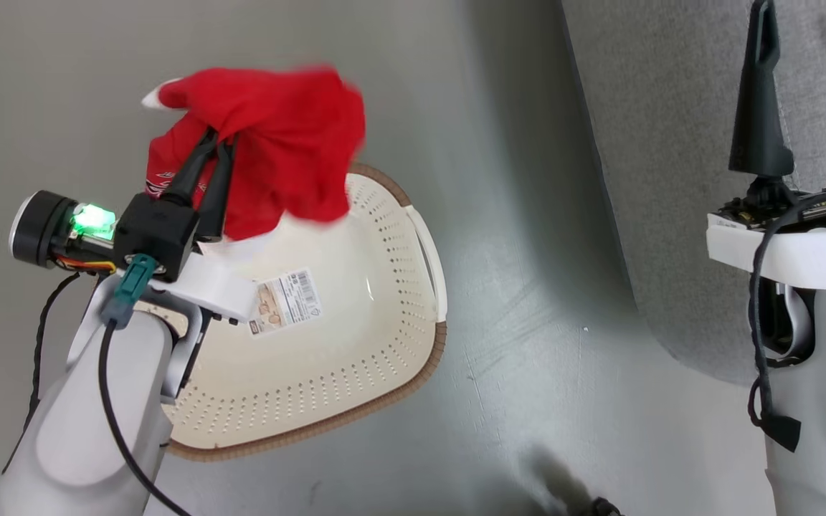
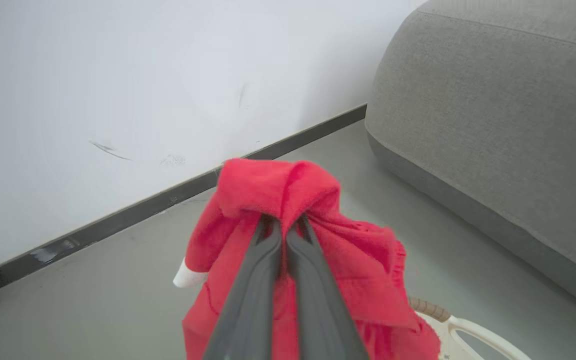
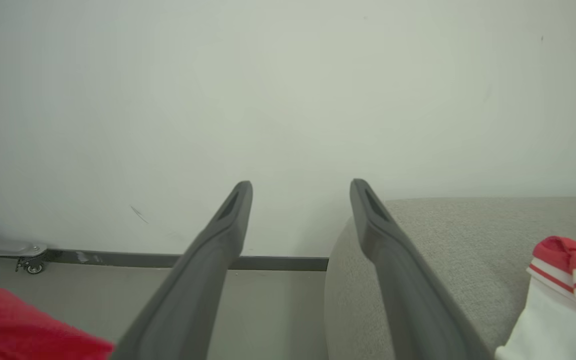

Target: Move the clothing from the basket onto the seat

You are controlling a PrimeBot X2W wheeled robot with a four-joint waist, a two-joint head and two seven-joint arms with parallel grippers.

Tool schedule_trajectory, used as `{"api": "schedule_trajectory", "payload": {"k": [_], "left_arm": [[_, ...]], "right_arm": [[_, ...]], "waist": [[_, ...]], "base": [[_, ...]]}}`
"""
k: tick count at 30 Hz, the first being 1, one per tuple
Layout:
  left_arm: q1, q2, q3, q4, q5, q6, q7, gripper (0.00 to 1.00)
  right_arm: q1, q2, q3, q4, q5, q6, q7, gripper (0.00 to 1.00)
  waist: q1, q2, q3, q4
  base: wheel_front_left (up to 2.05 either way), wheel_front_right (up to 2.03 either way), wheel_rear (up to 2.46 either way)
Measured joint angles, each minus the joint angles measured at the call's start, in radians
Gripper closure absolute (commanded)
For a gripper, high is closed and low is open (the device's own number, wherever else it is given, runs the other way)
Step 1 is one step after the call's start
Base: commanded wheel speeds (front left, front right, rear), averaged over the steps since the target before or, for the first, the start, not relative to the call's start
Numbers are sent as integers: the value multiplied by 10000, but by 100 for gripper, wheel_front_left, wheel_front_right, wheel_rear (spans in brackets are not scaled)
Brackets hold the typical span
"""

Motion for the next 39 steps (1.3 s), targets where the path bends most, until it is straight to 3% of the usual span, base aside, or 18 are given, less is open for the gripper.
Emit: {"api": "schedule_trajectory", "payload": {"k": [9, 23, 39], "left_arm": [[726, 52, 500, -993, -247, 259, -2, 100], [1538, 61, 537, -2090, -249, 257, -2, 100], [1959, 40, 165, -2539, -251, -109, -4, 100]], "right_arm": [[244, -8, 59, 270, -13, 0, -2, 0], [997, -31, 274, 771, -464, 0, -2, 0], [1943, -207, 1227, 1315, -642, 0, -4, 0]], "waist": [[0, 0, -799, 318], [0, 0, -2322, 812], [0, 0, -4106, 1197]], "base": [[0, 0, 0], [0, 0, 0], [0, 0, 0]]}}
